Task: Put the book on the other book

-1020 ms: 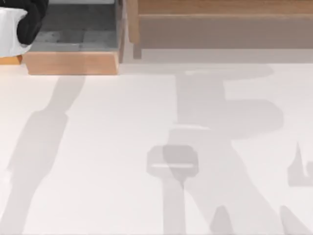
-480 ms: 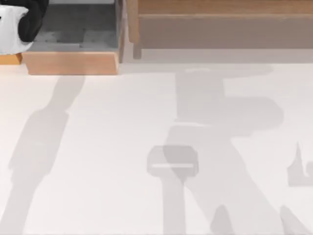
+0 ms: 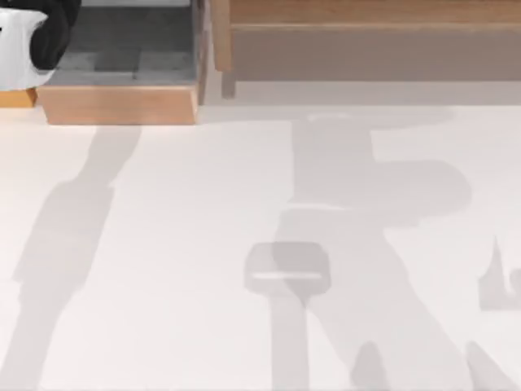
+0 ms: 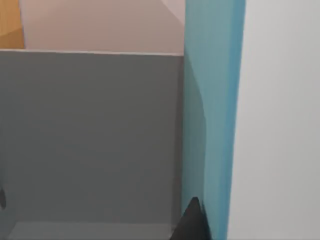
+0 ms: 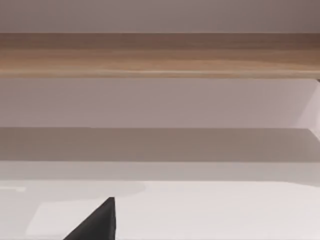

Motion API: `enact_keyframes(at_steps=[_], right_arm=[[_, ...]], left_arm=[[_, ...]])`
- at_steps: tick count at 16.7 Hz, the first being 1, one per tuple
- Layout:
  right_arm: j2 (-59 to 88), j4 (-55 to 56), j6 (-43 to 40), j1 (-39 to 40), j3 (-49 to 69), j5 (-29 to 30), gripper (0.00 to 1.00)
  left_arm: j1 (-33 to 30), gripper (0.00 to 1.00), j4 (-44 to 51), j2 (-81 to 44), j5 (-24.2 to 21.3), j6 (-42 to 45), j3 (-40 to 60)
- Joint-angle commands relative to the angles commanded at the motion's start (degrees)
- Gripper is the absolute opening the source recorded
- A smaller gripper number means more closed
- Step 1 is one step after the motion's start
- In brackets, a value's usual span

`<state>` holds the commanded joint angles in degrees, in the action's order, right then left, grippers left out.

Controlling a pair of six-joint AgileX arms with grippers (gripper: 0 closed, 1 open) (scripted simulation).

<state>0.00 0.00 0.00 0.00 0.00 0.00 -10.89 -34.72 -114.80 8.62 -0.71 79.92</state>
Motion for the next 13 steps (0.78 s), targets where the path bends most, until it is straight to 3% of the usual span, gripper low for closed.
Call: enact_keyframes(at_steps=[2, 13], right_arm=[[0.0, 0.0, 0.0, 0.0, 0.0, 0.0, 1.0], [0.0, 0.0, 0.0, 0.0, 0.0, 0.0, 1.0]], left_arm=[[0.0, 0.0, 0.0, 0.0, 0.0, 0.0, 0.0], [-0.21, 0.0, 0.62, 1.55, 0.13, 0.09, -0.84]])
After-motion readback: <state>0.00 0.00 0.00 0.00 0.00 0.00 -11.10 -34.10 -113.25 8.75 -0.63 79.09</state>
